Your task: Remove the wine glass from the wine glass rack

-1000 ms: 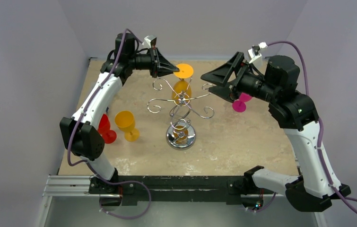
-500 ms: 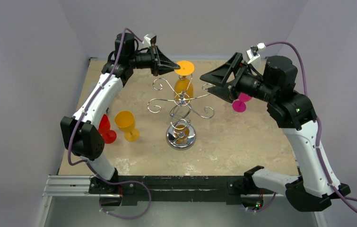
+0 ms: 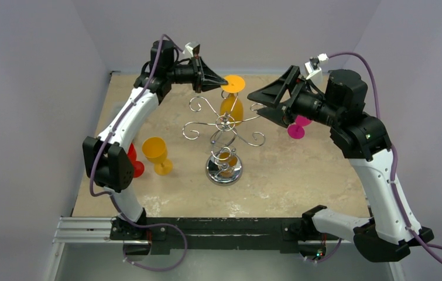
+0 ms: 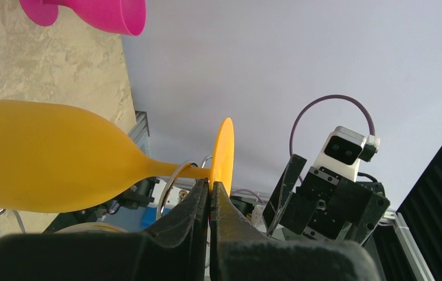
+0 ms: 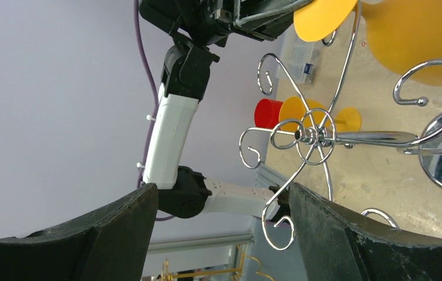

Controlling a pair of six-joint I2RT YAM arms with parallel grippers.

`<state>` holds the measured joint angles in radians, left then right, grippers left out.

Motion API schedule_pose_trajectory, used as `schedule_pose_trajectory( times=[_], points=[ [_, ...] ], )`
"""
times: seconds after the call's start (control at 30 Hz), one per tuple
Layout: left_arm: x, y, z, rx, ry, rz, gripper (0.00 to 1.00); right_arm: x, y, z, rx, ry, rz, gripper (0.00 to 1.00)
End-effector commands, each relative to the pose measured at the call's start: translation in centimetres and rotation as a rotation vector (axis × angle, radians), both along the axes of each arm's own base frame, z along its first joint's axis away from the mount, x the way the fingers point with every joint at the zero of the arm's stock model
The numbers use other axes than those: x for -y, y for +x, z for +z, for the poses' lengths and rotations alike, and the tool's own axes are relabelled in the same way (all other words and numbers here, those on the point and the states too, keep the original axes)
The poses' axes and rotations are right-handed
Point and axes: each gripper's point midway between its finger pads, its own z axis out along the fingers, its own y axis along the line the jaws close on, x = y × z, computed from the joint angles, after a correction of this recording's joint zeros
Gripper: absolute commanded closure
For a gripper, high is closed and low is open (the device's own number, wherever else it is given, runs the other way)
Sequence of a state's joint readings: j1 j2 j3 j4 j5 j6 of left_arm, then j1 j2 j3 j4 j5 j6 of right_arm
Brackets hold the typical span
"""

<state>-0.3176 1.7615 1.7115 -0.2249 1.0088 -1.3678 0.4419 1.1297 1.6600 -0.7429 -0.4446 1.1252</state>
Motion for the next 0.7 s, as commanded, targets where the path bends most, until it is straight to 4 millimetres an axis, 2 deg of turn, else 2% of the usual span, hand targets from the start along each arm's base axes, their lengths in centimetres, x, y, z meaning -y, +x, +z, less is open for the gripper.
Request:
schedule_pose_trajectory(
  times=[0.0, 0.13, 0.67],
  points=[
    [0.5, -0.7, 3.2, 0.121, -0.033, -0.022, 1.0, 0.4, -0.4, 1.2, 0.06, 0.014, -0.004, 0.19],
    [0.5, -1.3, 3.6, 0.129, -0.033, -0.033, 1.0, 0.4, -0.3, 1.0, 0.059, 0.014, -0.007, 0.19],
    [-0.4, -3.8, 2.8, 0.116, 0.026, -0.07, 1.0, 0.0, -0.2, 1.1, 0.049, 0.027, 0.012, 0.19]
  ],
)
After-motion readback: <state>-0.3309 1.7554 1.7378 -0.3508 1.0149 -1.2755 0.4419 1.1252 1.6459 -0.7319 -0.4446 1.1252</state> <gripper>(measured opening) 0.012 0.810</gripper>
